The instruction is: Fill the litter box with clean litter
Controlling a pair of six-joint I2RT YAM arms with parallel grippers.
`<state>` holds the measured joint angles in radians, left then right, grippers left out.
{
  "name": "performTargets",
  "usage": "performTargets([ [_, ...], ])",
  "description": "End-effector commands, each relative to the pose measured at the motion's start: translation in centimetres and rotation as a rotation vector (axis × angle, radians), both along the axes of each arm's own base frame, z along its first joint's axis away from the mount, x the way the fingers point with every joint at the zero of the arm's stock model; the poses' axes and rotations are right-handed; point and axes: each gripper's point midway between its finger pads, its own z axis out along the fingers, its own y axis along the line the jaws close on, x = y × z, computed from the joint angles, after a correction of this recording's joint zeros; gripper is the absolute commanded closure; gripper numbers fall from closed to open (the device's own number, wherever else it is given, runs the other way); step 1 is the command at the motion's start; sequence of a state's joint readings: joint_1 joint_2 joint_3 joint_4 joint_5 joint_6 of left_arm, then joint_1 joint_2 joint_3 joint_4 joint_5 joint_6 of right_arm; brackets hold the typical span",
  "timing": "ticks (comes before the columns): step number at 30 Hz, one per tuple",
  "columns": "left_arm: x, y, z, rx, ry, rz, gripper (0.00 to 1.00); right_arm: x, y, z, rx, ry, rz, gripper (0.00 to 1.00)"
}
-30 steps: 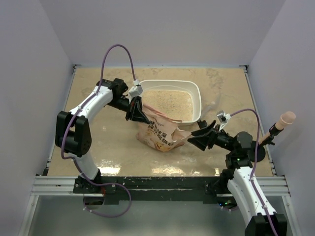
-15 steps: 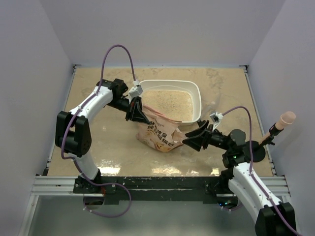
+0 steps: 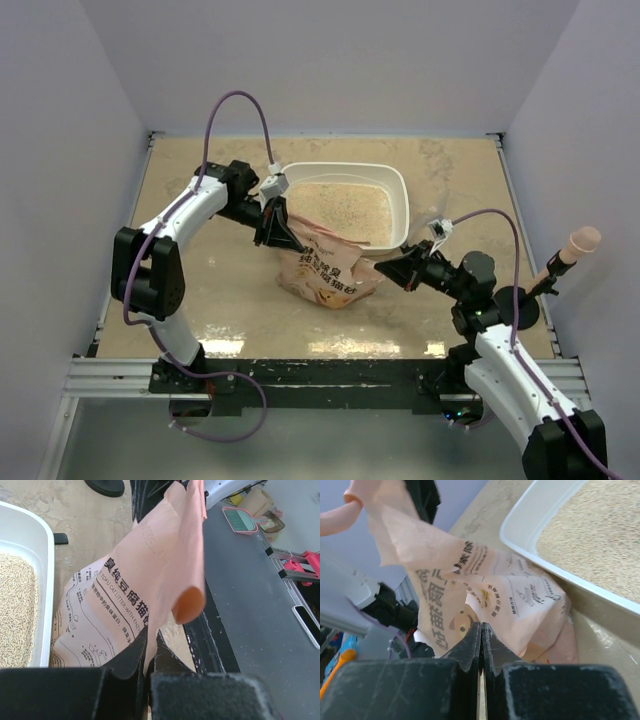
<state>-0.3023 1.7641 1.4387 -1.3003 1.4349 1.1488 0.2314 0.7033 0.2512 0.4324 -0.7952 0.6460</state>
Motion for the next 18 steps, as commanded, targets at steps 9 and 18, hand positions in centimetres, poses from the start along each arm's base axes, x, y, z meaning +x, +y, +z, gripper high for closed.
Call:
performTargets([
  [9,-1.3,0.4,4.8,-0.173,-0.068,0.025,1.00,1.9,-5.4,-0.8,-0.171,0.212,-0.409,1.00],
  [18,-0.5,1.3,5.0,-0.214,-0.056,0.071,1.00,-2.2,-7.9,2.6,-0.155,0.298,-0.529,1.00],
])
